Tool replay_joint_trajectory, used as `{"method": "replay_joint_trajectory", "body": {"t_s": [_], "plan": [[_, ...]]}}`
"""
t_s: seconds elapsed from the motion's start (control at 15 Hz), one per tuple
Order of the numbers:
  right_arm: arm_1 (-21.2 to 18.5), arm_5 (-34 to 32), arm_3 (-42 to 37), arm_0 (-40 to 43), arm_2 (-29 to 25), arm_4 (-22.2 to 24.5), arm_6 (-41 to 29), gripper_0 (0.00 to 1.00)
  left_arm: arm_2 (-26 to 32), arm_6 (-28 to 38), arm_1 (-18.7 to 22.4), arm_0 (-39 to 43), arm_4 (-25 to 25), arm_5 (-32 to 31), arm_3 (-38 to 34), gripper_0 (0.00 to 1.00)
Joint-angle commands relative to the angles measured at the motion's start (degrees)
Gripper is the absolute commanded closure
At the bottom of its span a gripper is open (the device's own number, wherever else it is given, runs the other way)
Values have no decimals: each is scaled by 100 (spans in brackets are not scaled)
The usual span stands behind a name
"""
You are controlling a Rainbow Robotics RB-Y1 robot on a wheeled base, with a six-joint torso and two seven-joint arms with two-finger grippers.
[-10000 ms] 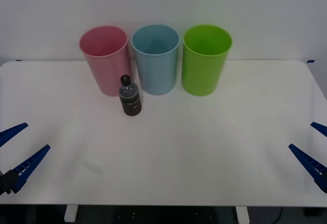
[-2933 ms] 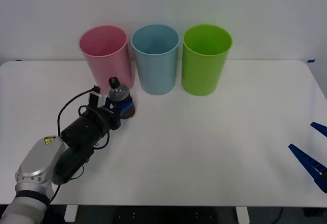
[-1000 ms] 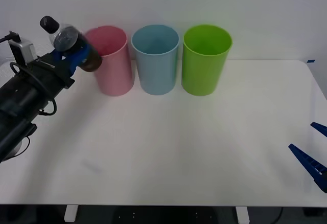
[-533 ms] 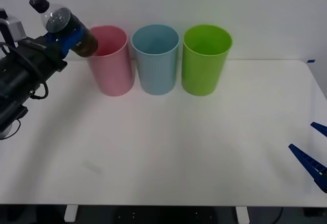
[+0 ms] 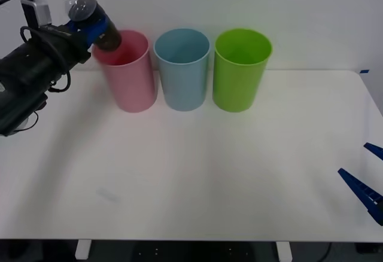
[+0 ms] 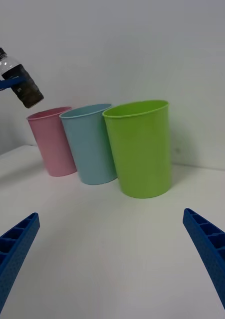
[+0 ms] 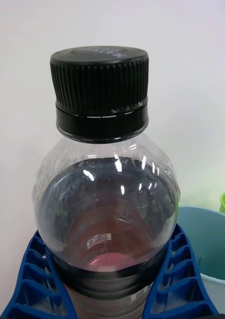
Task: Grasp the object on the table and drop it into the matching bin: aluminum can to the light blue bin, PET bottle to the pink bin.
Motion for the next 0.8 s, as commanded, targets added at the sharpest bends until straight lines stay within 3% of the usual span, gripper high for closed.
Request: {"method": "replay_joint_trajectory", "body": {"t_s": [0.07, 0.27, 0.8], "plan": [[0, 0, 0, 0, 0, 0, 0, 0, -218, -1, -9, -438, -70, 6, 457, 100], [0, 0, 0, 0, 0, 0, 0, 0, -376, -9, -27, -781, -78, 6, 826, 100], [0, 0, 0, 0, 0, 0, 0, 0, -376, -9, -176, -798, -175, 68, 844, 100]]}}
